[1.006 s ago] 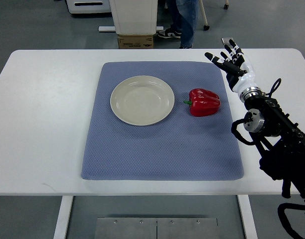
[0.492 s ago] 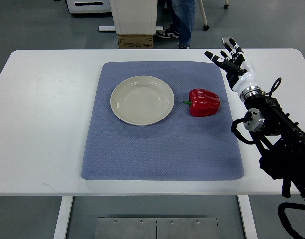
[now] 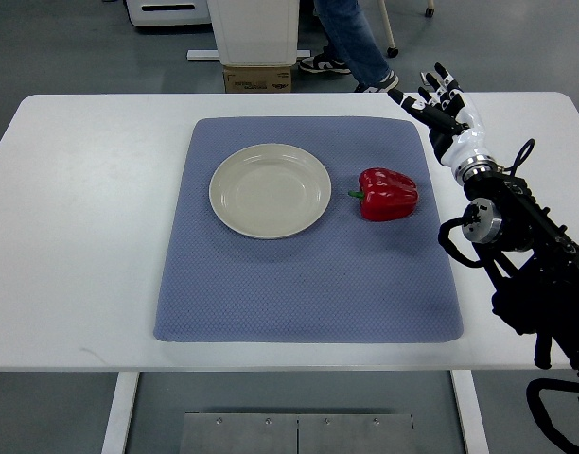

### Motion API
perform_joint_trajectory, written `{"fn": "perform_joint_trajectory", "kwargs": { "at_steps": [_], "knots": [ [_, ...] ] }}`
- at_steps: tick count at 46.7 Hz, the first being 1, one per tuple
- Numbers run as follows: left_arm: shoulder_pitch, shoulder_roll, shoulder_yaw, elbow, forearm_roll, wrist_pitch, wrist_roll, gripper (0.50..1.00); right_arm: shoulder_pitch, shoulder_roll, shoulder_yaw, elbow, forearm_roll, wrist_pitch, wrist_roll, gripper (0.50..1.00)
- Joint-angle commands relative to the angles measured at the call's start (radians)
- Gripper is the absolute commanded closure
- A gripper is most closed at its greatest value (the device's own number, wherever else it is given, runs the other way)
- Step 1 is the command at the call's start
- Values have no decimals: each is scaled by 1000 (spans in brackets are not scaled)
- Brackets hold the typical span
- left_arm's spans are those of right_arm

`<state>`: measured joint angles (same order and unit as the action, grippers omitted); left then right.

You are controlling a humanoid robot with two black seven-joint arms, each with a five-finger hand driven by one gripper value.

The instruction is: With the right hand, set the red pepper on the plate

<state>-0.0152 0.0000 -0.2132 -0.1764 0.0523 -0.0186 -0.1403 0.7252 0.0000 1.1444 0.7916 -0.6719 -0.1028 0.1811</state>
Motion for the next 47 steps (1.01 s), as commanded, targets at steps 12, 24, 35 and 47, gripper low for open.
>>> {"fn": "perform_joint_trajectory", "kwargs": {
  "at_steps": [12, 24, 35, 47],
  "knots": [
    [0, 0, 0, 0, 0, 0, 1, 500, 16, 0, 0, 0, 38, 0, 4, 500],
    [0, 0, 0, 0, 0, 0, 1, 500, 31, 0, 0, -15, 46, 0, 3, 500],
    [0, 0, 0, 0, 0, 0, 1, 500, 31, 0, -2, -17, 48, 2, 8, 500],
    [1, 0, 0, 0, 0, 0, 1, 500, 26, -6, -21, -15, 110, 11, 9, 500]
  ]
}}
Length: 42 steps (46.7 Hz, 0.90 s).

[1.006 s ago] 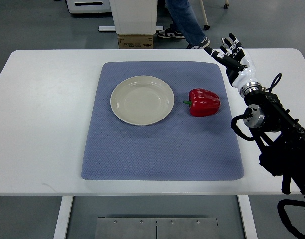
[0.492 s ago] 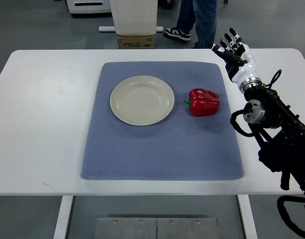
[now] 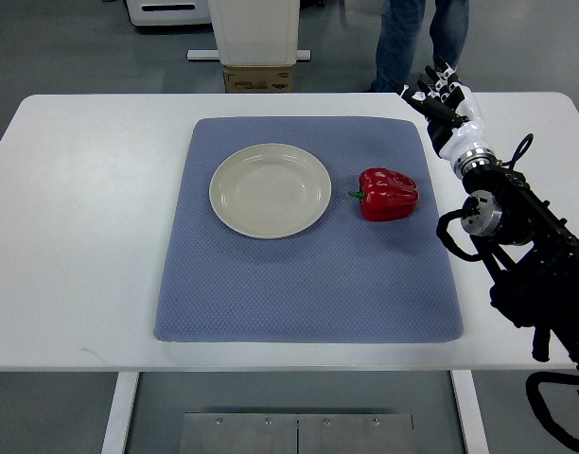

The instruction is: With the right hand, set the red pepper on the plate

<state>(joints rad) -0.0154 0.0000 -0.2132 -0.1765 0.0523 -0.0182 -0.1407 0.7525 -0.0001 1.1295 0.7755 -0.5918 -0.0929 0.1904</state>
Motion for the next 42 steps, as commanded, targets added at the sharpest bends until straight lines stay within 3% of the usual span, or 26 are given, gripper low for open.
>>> {"fn": "perform_joint_trajectory", "kwargs": {
  "at_steps": [1, 33, 42],
  "knots": [
    [0, 0, 0, 0, 0, 0, 0, 500, -1, -12, -13, -1, 44, 1, 0, 500],
    [0, 0, 0, 0, 0, 0, 0, 500, 41, -92, -211, 4, 99, 2, 0, 500],
    [0, 0, 0, 0, 0, 0, 0, 500, 53, -121, -307, 7, 87, 2, 52, 500]
  ]
}}
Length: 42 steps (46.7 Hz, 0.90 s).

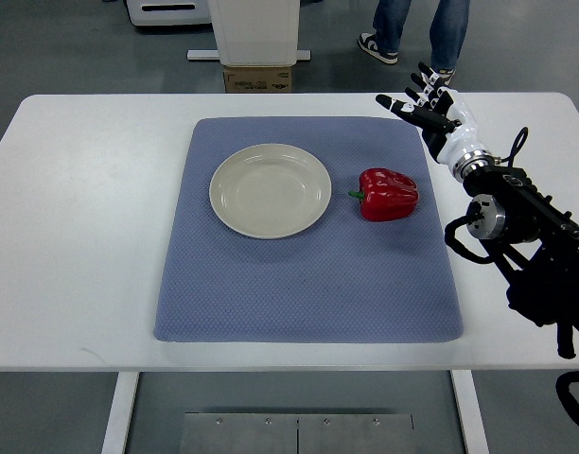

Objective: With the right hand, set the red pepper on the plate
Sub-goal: 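Move the open right hand over the red bell pepper and lower it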

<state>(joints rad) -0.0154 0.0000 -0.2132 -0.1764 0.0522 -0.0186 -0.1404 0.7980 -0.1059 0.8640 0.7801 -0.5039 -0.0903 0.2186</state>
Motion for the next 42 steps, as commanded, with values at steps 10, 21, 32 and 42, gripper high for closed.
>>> {"fn": "perform_joint_trajectory", "kwargs": {
  "at_steps": [10, 21, 32, 42],
  "knots": [
    [0, 0, 0, 0, 0, 0, -1, 500, 49, -75, -190, 18, -4, 0, 53, 502],
    [0, 0, 0, 0, 0, 0, -1, 500, 109, -138, -335, 41, -48, 7, 54, 502],
    [0, 0, 0, 0, 0, 0, -1, 500, 197, -215, -531, 90, -134, 29, 62, 502],
    [0, 0, 0, 0, 0, 0, -1, 500, 267, -216, -678, 91, -177, 29, 85, 502]
  ]
}}
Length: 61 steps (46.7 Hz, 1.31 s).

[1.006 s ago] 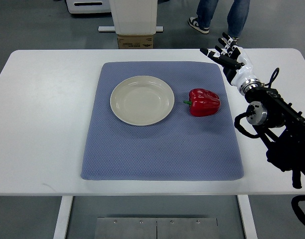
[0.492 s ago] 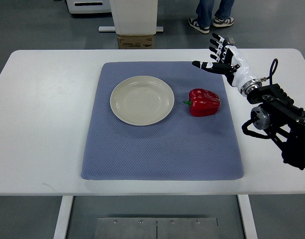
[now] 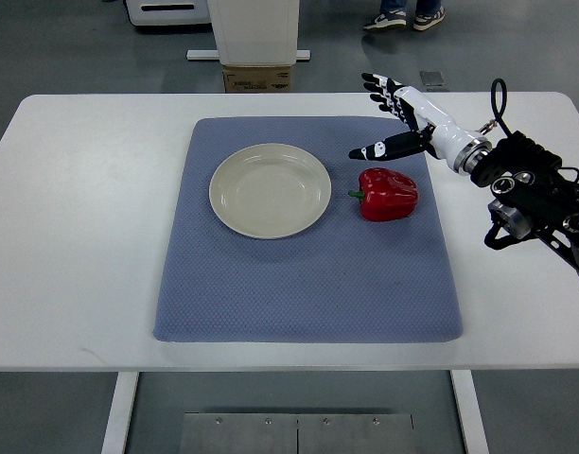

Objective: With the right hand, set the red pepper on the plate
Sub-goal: 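Move the open right hand over the red bell pepper and lower it, then close the right hand fingers around the red pepper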

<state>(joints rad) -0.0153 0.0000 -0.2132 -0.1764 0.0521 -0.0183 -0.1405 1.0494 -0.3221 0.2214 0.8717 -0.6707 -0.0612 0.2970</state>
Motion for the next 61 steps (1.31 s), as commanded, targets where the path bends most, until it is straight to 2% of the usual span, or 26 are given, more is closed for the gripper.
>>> {"fn": "perform_joint_trajectory", "kwargs": {
  "at_steps": [1, 21, 54, 61],
  "knots": [
    [0, 0, 0, 0, 0, 0, 1, 500, 18, 0, -50, 0, -15, 0, 10, 502],
    [0, 0, 0, 0, 0, 0, -1, 500, 84, -11, -235, 4, -70, -2, 33, 505],
    [0, 0, 0, 0, 0, 0, -1, 500, 100, -40, -350, 0, -132, -3, 40, 505],
    [0, 0, 0, 0, 0, 0, -1, 500, 100, -40, -370, -2, -133, -8, 40, 519]
  ]
}}
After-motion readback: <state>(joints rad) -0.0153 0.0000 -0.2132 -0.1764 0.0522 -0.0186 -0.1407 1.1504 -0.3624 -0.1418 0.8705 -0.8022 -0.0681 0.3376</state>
